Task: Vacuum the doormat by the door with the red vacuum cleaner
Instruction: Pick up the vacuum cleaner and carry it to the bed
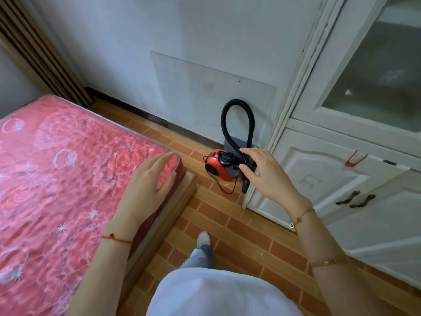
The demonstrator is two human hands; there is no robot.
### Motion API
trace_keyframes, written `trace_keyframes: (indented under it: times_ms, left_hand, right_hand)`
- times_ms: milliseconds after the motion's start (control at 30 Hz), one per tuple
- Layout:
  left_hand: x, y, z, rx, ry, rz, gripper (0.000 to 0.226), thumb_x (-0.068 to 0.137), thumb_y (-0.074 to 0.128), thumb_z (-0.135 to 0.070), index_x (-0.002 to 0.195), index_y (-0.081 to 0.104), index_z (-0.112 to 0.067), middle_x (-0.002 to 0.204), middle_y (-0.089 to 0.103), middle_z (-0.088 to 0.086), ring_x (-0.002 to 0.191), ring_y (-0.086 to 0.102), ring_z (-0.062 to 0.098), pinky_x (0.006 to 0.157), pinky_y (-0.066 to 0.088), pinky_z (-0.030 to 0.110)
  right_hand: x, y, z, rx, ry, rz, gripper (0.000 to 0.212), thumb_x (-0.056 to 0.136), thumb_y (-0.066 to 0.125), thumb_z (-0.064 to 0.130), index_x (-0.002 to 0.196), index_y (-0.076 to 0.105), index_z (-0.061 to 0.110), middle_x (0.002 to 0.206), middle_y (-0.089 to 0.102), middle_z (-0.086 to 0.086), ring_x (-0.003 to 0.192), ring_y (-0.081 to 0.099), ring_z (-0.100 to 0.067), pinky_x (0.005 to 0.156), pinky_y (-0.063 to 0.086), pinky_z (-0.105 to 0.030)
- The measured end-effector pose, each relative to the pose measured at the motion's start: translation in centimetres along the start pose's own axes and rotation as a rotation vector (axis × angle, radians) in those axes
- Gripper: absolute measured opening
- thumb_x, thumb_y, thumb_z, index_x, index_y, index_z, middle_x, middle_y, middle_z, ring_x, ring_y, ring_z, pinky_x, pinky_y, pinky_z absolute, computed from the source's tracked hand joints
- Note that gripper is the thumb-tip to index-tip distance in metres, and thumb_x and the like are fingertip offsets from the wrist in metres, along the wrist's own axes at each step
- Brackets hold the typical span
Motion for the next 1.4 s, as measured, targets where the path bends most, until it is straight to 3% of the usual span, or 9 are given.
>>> trace_keyframes:
  times_ms: [300, 433, 567, 800, 967, 1133, 1400]
  left_hand:
    - [15.5, 0.2, 4.6, -0.035, 0.070, 0.041, 0.049, 0.095, 0.054, -0.024, 0.142, 0.043, -0.020, 0.139, 0.049, 0.002, 0.130, 0.044, 0.021, 0.110, 0.037, 0.041]
    - [20.5, 1.2, 5.5, -0.062, 0.111, 0.070, 0.048, 0.095, 0.055, -0.025, 0.141, 0.044, -0.019, 0.137, 0.051, 0.000, 0.129, 0.046, 0.020, 0.108, 0.039, 0.043]
    - [24.9, 2.5, 5.5, -0.064, 0.156, 0.100, 0.046, 0.093, 0.057, -0.021, 0.138, 0.048, -0.014, 0.132, 0.053, 0.002, 0.124, 0.047, 0.020, 0.106, 0.037, 0.032]
    - [31.3, 5.2, 4.6, -0.073, 0.193, 0.141, 0.046, 0.094, 0.055, -0.020, 0.139, 0.046, -0.013, 0.135, 0.052, 0.003, 0.125, 0.046, 0.019, 0.106, 0.039, 0.036]
    - [35.5, 8.4, 4.9, -0.074, 0.202, 0.143, 0.046, 0.092, 0.057, -0.018, 0.136, 0.049, -0.012, 0.129, 0.056, 0.004, 0.119, 0.051, 0.022, 0.103, 0.042, 0.039]
    - [38.2, 11.7, 6.4, -0.078, 0.097, 0.086, 0.041, 0.091, 0.059, -0.017, 0.132, 0.053, -0.011, 0.127, 0.059, 0.005, 0.122, 0.049, 0.023, 0.104, 0.038, 0.036]
    - [42.9, 21.2, 10.4, -0.011, 0.112, 0.244, 0.041, 0.087, 0.064, -0.015, 0.127, 0.057, -0.008, 0.120, 0.062, 0.009, 0.109, 0.058, 0.030, 0.094, 0.045, 0.040]
  right_hand:
    - [13.6, 0.5, -1.8, -0.001, 0.069, -0.025, 0.045, 0.097, 0.051, 0.032, 0.140, 0.045, 0.019, 0.139, 0.049, 0.005, 0.133, 0.038, -0.010, 0.113, 0.033, -0.032]
    - [17.2, 0.8, -3.5, -0.013, 0.114, -0.038, 0.044, 0.097, 0.052, 0.031, 0.139, 0.046, 0.017, 0.137, 0.051, 0.004, 0.130, 0.040, -0.011, 0.109, 0.032, -0.027]
    - [20.2, 1.2, -5.5, -0.003, 0.155, -0.039, 0.043, 0.098, 0.051, 0.030, 0.138, 0.047, 0.015, 0.136, 0.051, 0.002, 0.129, 0.040, -0.012, 0.109, 0.032, -0.027]
    - [24.4, 2.0, -9.1, 0.029, 0.219, -0.016, 0.045, 0.098, 0.052, 0.030, 0.139, 0.045, 0.015, 0.137, 0.050, 0.000, 0.131, 0.040, -0.015, 0.111, 0.033, -0.030]
    - [26.9, 2.9, -12.7, 0.035, 0.307, -0.010, 0.047, 0.098, 0.050, 0.033, 0.141, 0.042, 0.014, 0.140, 0.048, -0.002, 0.133, 0.039, -0.017, 0.110, 0.035, -0.032]
    - [29.0, 3.9, -16.6, 0.047, 0.445, -0.101, 0.045, 0.098, 0.050, 0.033, 0.137, 0.046, 0.012, 0.136, 0.052, -0.002, 0.129, 0.043, -0.017, 0.104, 0.041, -0.032]
    - [33.0, 10.8, -23.1, 0.115, 0.638, -0.138, 0.049, 0.096, 0.056, 0.029, 0.139, 0.042, 0.010, 0.139, 0.048, -0.007, 0.132, 0.040, -0.021, 0.106, 0.038, -0.030]
Point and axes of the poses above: each hand's wrist, its own x-axis towards the middle knuckle, its own y-axis out of the palm, z = x × y, the point moved 7 cm from there along x, towards the middle knuckle
